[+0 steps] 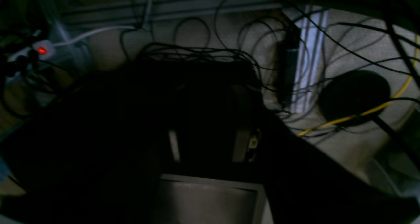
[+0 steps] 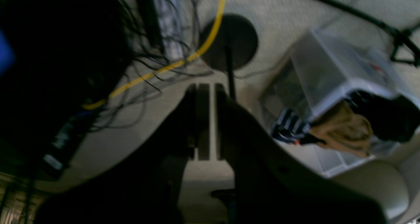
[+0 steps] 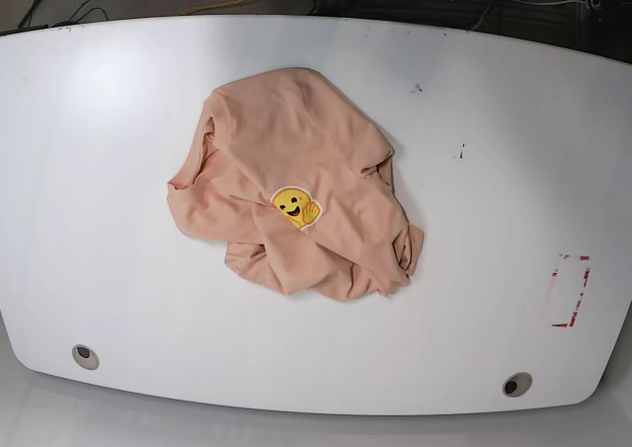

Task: Layout the t-shirt on the table in an organized manner, then fold the t-shirt properly

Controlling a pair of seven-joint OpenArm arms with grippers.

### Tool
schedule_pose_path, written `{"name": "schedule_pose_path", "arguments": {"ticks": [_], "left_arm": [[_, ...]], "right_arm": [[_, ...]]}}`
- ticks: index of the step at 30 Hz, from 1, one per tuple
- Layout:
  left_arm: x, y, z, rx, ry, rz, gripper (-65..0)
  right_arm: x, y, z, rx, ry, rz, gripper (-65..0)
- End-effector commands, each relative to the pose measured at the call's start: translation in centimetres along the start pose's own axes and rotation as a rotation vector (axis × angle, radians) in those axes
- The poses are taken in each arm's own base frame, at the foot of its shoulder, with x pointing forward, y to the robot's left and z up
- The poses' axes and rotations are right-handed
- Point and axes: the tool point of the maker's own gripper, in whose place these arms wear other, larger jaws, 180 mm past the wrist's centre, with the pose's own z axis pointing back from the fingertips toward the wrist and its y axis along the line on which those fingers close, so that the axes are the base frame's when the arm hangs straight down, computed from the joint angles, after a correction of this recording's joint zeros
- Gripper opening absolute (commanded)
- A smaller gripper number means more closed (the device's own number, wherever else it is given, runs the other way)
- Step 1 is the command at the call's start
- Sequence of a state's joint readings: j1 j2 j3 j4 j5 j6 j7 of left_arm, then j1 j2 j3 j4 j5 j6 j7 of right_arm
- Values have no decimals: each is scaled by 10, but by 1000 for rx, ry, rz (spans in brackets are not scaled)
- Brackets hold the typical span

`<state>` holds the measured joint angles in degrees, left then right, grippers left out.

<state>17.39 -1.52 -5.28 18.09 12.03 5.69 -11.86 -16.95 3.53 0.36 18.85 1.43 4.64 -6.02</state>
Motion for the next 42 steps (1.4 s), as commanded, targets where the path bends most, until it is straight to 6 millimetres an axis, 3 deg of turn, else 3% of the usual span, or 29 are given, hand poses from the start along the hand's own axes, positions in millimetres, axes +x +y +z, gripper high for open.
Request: {"name": "schedule_pose_path", "arguments": {"ticks": [1,11,19,31,42], "left_arm": [[10,5,4,19,-54,-12,-478],[72,-8,35,20,-277,-11,-482],[77,-3,50,29,-328,-26,-489],[67,25,73,58,-361,-109,-492],[76,34,101,65,-434,-124,-496]], "right_arm": [[-1,-6,2,-9,-24,7,-628],[11,-14,14,-21,-121,35,-625],[17,-12,21,-14,-158,37,-625],[10,-14,31,-13,-189,51,-627],[19,-12,56,-7,-282,64,-631]]}}
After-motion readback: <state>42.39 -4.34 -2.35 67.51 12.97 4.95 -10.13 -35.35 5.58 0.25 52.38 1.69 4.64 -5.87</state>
